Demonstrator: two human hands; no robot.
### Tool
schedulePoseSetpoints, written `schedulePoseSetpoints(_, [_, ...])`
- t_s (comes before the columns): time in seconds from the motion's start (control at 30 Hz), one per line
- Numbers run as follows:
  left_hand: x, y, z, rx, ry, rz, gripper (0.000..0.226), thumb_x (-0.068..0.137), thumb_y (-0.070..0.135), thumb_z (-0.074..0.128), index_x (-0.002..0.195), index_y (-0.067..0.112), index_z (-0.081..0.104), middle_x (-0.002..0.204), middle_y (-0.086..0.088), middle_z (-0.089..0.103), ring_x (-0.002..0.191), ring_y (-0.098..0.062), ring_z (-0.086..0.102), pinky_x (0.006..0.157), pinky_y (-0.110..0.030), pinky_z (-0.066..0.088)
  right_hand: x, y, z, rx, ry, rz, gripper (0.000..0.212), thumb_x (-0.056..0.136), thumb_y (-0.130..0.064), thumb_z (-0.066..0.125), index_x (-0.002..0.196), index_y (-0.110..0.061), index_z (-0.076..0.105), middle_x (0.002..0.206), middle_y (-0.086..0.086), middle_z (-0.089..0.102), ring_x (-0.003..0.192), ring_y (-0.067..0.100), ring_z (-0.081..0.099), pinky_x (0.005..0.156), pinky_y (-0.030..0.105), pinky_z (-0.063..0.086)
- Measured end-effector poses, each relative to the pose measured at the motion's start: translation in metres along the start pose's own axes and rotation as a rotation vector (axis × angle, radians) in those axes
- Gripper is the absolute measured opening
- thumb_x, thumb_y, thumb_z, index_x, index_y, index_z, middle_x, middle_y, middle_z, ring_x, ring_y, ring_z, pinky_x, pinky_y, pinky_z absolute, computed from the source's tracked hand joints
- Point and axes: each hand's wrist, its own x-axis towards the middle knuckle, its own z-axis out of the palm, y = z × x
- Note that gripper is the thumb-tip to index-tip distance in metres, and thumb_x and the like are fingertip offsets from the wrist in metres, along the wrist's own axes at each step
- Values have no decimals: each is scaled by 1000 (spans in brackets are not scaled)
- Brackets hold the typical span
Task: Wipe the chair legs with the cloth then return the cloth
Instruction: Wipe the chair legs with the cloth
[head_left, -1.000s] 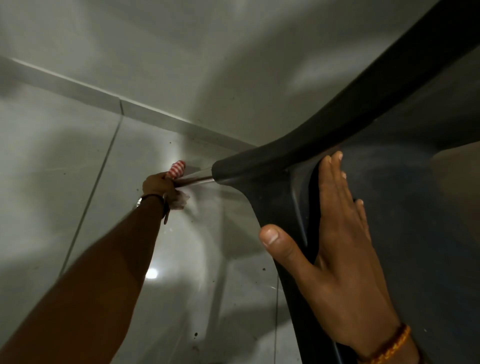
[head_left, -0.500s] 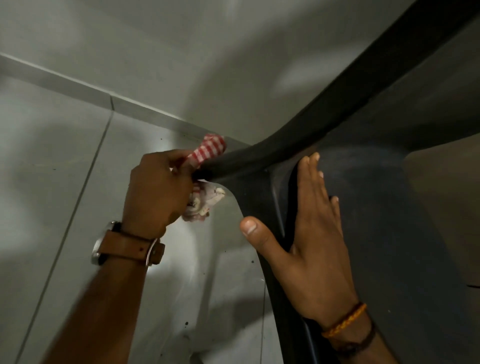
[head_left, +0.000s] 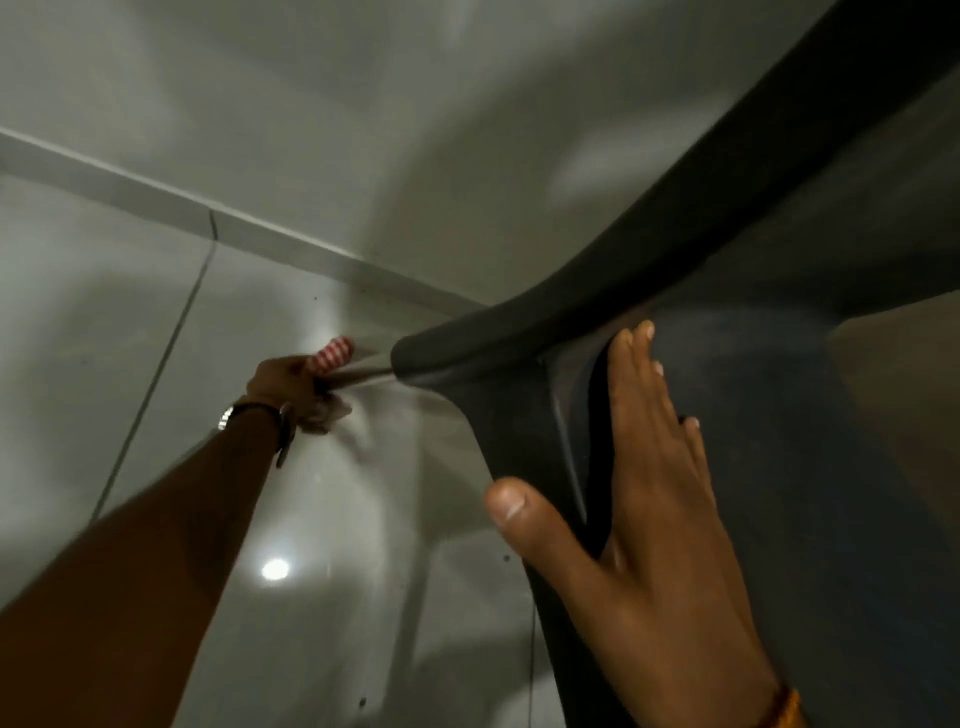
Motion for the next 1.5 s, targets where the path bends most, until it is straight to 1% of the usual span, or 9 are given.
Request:
schedulePoseSetpoints(0.07, [5,-6,7,-22,107,1,21,97,25,61,106,16,77,78,1,71,36,16,54,31,-6,40,0,1,0,16,9,-2,121,60,-111,19,161,-53,-16,168,-42,-21,154,-17,-19,129,28,-10])
schedulePoseSetpoints(0.2, [-14,7,5,43,120,13,8,94,31,66,97,29,73,60,5,61,35,-1,60,31,-8,40,2,-1,-1,29,-15,-1,120,61,-109,24,161,-55,-15,168,-43,-19,155,-17,-18,130,32,-9])
schedulePoseSetpoints(0.33, [-58,39,-6,174,111,140,30,96,37,60,107,17,80,88,-12,76,90,-33,74,79,-30,51,2,0,-3,55,8,-10,119,65,-107,28,164,-52,-10,171,-39,-12,158,-13,-14,131,35,-8])
schedulePoseSetpoints(0.57, [-202,91,-4,-213,254,372,26,97,35,63,111,17,77,94,-1,77,84,-12,72,76,-23,52,2,6,3,10,23,-17,118,73,-105,25,166,-42,-12,176,-24,-15,161,-5,-16,131,34,-13])
schedulePoseSetpoints(0.77, [-236,119,-20,-146,220,378,30,99,31,61,119,11,73,109,-9,77,97,-22,71,95,-35,53,4,9,4,13,34,-22,114,73,-105,21,161,-43,-18,179,-14,-14,164,5,-14,131,39,-13])
schedulePoseSetpoints(0.93, [-241,133,-44,-26,93,378,22,98,29,63,110,14,75,90,-11,78,78,-30,74,80,-49,63,6,14,8,11,66,-39,117,75,-104,22,164,-39,-17,176,-16,-15,161,4,-13,130,42,-12])
schedulePoseSetpoints(1.07, [-249,158,-80,151,77,280,6,80,23,80,85,21,77,67,-7,77,55,-31,75,45,-33,61,6,13,4,11,16,-4,124,75,-103,27,168,-30,-9,178,-11,-16,164,11,-11,133,51,-9])
schedulePoseSetpoints(1.2, [-269,212,-130,398,132,371,17,83,11,70,97,15,79,74,-16,78,63,-39,75,60,-53,65,-3,8,-30,6,-47,84,122,77,-97,32,169,-28,-9,175,-12,-24,167,26,-11,131,62,-4])
schedulePoseSetpoints(1.5, [-406,384,-175,618,337,733,30,102,21,47,117,10,71,108,-23,64,89,-46,66,83,-53,57,-39,-21,-221,-10,149,157,120,79,-95,37,167,-31,-14,178,-11,-20,167,28,-6,130,62,6])
